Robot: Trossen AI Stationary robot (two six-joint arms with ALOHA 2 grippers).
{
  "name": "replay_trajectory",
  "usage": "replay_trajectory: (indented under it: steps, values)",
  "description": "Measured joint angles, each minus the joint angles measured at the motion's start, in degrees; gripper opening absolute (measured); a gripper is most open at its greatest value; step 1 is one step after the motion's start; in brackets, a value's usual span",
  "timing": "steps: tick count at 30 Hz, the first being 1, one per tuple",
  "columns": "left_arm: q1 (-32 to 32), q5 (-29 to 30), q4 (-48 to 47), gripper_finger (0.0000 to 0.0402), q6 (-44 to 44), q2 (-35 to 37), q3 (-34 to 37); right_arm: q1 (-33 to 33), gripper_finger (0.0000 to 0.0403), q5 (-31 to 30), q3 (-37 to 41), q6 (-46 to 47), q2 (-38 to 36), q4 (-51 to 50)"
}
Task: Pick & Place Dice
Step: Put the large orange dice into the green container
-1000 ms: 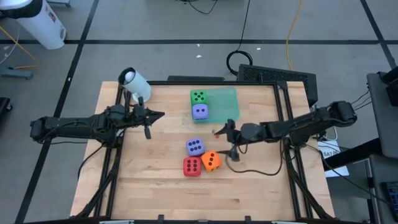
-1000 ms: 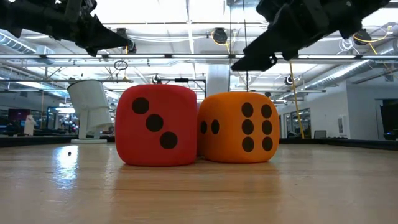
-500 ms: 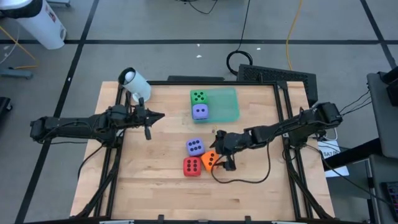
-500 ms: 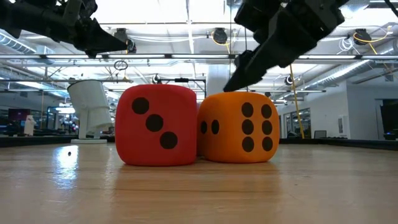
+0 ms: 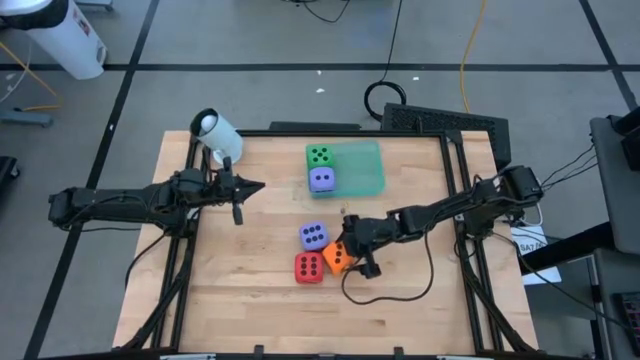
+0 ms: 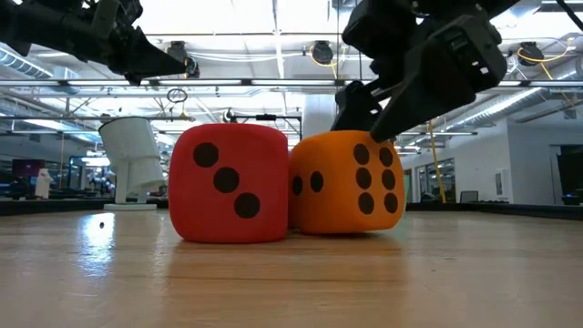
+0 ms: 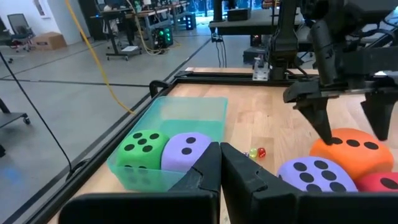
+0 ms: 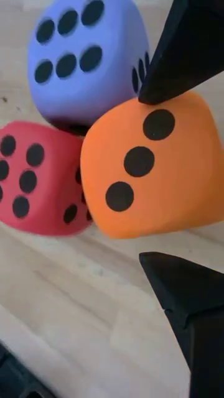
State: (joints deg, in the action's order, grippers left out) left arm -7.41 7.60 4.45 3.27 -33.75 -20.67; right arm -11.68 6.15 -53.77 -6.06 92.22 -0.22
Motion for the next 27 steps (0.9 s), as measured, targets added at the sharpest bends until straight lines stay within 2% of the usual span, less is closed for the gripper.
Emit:
replay_trajectory:
  steps: [12,16,18,22,24,27]
  values:
    - [-0.01,0.0,0.0,0.0008,0.68,-0.01,0.0,0.03,0.04,-2.26,-0.07,-0.23,2.27,0.67]
    - [-0.01,0.0,-0.1,0.0008,0.63,-0.01,0.0,0.15,0.0396,-1.79,-0.12,2.26,2.22,-5.78]
    - [-0.01,0.0,-0.11,0.0008,0.68,0.02,0.0,-0.39,0.0389,0.29,-0.1,2.4,2.23,-8.46]
    - [-0.01,0.0,-0.37,0.0008,0.7,-0.01,0.0,-2.8,0.0371,2.02,-0.01,2.79,1.67,-8.03]
    - [0.0,0.0,-0.37,0.0008,0.7,-0.01,0.0,-3.89,0.0364,0.83,0.01,2.72,1.11,-7.27]
    - [-0.01,0.02,-0.37,0.0008,0.7,0.02,0.0,-5.61,0.0357,-4.59,0.04,0.96,-0.31,-7.01]
